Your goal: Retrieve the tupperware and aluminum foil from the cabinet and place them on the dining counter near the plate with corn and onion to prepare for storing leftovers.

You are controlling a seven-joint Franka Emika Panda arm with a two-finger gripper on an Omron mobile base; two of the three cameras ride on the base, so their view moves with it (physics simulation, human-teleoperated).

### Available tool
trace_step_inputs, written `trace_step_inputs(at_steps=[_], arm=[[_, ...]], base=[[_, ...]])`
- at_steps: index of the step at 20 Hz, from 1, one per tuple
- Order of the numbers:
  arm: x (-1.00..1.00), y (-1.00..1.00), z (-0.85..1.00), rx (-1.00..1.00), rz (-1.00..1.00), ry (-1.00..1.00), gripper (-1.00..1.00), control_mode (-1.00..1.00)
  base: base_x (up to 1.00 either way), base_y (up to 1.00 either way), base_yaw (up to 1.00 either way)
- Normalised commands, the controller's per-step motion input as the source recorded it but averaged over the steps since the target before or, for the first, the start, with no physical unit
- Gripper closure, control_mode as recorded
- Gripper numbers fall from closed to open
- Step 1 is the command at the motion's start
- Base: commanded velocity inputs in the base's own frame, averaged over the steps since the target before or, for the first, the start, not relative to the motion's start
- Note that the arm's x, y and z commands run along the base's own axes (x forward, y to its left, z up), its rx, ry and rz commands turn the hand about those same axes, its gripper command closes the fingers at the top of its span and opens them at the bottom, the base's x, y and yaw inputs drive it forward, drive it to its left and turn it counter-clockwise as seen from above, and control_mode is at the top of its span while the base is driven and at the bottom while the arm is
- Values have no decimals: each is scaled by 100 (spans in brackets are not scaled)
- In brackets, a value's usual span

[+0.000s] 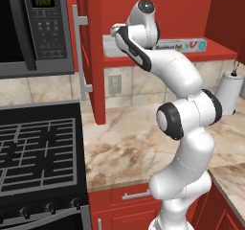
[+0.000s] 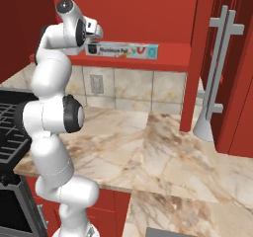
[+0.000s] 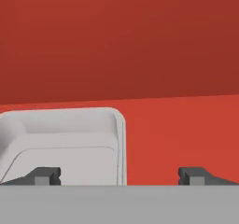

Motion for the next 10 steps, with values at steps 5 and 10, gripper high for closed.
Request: trace_step_inputs(at_steps=[5,10], arm=[[26,2,-67,0,0,0,-100,-100],[25,1,-64,0,0,1,-100,-100]], base=[[0,0,0],[0,0,0]])
